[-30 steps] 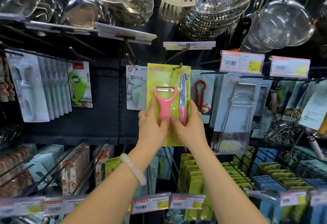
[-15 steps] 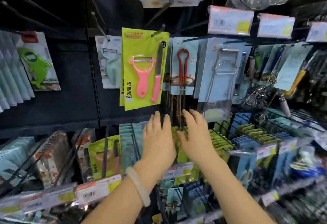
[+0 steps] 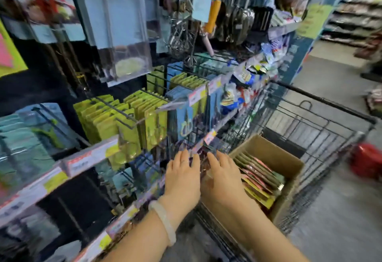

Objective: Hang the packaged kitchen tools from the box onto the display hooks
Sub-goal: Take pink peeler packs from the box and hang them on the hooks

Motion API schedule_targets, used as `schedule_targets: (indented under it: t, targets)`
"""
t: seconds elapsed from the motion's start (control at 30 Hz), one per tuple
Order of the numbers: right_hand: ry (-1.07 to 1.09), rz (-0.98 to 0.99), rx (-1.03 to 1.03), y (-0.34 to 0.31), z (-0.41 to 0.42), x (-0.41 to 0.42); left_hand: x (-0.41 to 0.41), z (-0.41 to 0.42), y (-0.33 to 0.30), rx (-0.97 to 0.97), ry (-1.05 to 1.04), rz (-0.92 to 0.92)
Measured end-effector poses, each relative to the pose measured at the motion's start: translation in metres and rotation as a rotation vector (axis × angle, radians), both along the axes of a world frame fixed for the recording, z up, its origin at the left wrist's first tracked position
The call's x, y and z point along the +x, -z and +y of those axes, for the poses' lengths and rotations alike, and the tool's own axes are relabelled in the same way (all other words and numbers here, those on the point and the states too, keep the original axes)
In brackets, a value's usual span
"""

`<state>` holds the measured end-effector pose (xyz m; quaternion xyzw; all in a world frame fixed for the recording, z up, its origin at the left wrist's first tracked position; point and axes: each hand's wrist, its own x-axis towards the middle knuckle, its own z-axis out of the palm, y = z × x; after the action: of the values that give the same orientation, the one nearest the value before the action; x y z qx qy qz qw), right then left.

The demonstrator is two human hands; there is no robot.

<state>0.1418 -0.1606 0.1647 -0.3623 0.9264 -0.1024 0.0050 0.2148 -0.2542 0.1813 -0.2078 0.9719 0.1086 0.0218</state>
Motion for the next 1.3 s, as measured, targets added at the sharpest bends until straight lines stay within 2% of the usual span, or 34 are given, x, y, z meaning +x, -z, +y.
schedule_targets:
  t: [0.1,0.4,0.63,0.77,0.93,1.07,1.3]
  targets:
    - [0.067,-0.144,0.127,0.016,0.027,-0.006,-0.013,0.021,0.019,0.019,0.065,-0.075]
    - [0.138,-0.212,0.114,0.049,0.069,-0.040,-0.050,0.061,0.049,0.044,0.135,-0.147]
    - [0.117,-0.246,0.144,0.078,0.105,-0.114,-0.119,0.098,0.077,0.079,0.100,-0.165]
    - [0.042,-0.286,0.196,0.108,0.124,-0.178,-0.172,0.125,0.100,0.099,0.023,-0.230]
    - [-0.051,-0.433,0.323,0.145,0.153,-0.260,-0.234,0.166,0.127,0.198,-0.101,-0.325]
    - [-0.087,-0.526,0.348,0.168,0.183,-0.309,-0.267,0.191,0.148,0.286,-0.189,-0.403]
    - [0.104,-0.760,0.285,0.219,0.207,-0.367,-0.297,0.200,0.173,0.356,-0.271,-0.470]
